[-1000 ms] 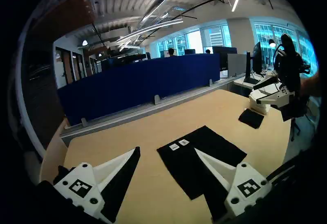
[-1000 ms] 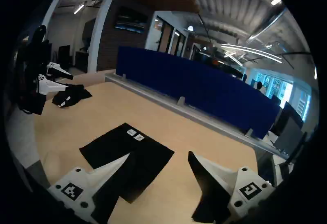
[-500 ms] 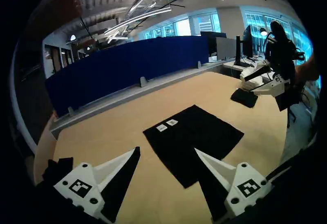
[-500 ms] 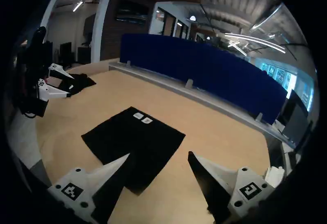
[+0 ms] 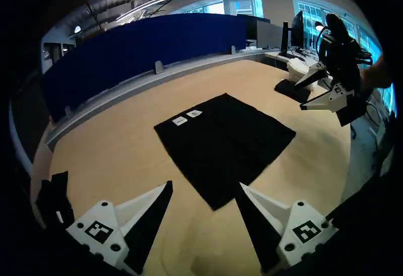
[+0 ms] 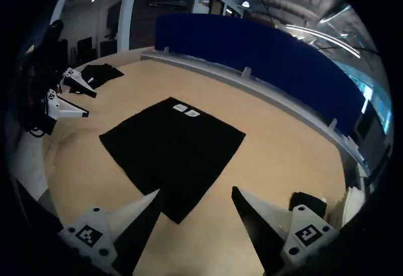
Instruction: Fold towel
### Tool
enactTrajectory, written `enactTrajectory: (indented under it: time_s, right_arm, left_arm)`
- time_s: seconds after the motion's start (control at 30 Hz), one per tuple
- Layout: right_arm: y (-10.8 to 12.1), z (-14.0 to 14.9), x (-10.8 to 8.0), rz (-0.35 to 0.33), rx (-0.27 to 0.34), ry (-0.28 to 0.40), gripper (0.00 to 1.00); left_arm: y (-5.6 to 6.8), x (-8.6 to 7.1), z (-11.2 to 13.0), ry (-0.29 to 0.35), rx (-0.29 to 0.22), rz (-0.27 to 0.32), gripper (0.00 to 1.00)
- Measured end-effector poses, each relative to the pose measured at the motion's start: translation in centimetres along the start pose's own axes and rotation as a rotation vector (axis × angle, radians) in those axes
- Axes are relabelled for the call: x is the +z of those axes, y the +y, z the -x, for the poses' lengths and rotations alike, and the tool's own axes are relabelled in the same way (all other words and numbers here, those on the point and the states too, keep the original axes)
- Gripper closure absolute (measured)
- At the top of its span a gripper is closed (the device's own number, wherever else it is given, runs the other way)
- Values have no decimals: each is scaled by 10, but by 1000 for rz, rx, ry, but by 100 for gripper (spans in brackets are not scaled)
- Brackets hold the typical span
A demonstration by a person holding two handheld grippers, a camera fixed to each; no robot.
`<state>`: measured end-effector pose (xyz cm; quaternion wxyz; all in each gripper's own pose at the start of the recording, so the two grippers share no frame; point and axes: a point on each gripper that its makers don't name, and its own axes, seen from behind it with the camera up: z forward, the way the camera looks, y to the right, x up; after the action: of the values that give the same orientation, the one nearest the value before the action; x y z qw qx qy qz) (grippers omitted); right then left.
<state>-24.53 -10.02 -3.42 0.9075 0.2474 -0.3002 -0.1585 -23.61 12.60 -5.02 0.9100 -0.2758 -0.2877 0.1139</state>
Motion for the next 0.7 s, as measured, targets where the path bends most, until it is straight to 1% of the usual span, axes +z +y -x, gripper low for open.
enactTrajectory:
  time_s: [0.27, 0.47, 0.7]
  right_arm:
    - [-7, 22, 11, -28, 7, -50, 0]
    - [-13, 39, 19, -50, 1, -89, 1]
    - [-19, 57, 30, -72, 14, -127, 1]
  left_arm:
    - [8, 11, 19, -53, -13, 31, 12]
    - [12, 23, 33, -100, -15, 50, 12]
    - [17, 36, 47, -154, -25, 69, 12]
